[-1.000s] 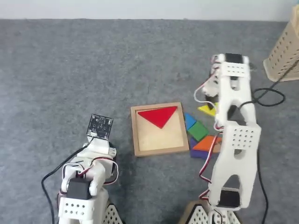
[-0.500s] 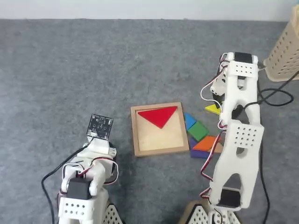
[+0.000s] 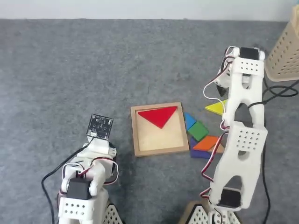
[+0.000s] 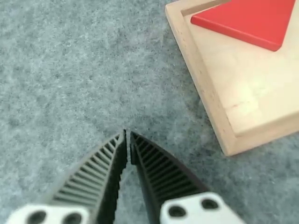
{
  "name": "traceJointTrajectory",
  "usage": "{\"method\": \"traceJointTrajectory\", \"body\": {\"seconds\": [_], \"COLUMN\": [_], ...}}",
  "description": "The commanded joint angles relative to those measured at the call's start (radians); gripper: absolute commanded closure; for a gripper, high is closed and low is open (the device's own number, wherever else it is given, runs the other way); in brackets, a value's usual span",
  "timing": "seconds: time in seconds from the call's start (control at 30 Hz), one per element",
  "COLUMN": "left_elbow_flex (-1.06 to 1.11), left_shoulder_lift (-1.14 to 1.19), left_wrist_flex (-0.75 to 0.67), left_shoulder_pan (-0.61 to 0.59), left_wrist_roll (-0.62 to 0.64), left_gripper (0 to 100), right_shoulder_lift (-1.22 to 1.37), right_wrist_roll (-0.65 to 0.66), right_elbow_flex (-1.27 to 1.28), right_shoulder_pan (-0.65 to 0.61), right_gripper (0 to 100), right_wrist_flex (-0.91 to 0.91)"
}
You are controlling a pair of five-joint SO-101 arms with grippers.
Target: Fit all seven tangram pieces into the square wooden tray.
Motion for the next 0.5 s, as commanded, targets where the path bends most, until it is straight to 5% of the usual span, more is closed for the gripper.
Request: {"method": "traceJointTrajectory", "body": {"seconds": [0.0,0.47], "left_elbow_flex": [-0.018,-0.018], "left_shoulder_lift": [-0.020,-0.020], "left_wrist_flex": [0.006,0.006], "left_shoulder_pan": [-0.006,-0.006], "left_wrist_roll": [0.006,0.006], "left_gripper": [99,99], "right_shoulder_lift": [-0.050,0.156], "right_wrist_roll": [0.008,-0.032], "right_elbow_flex": [-0.046,-0.101], "right_shoulder_pan": [-0.007,0.015], "right_gripper": [74.5,74.5], "right_wrist_flex": [-0.007,0.013]}}
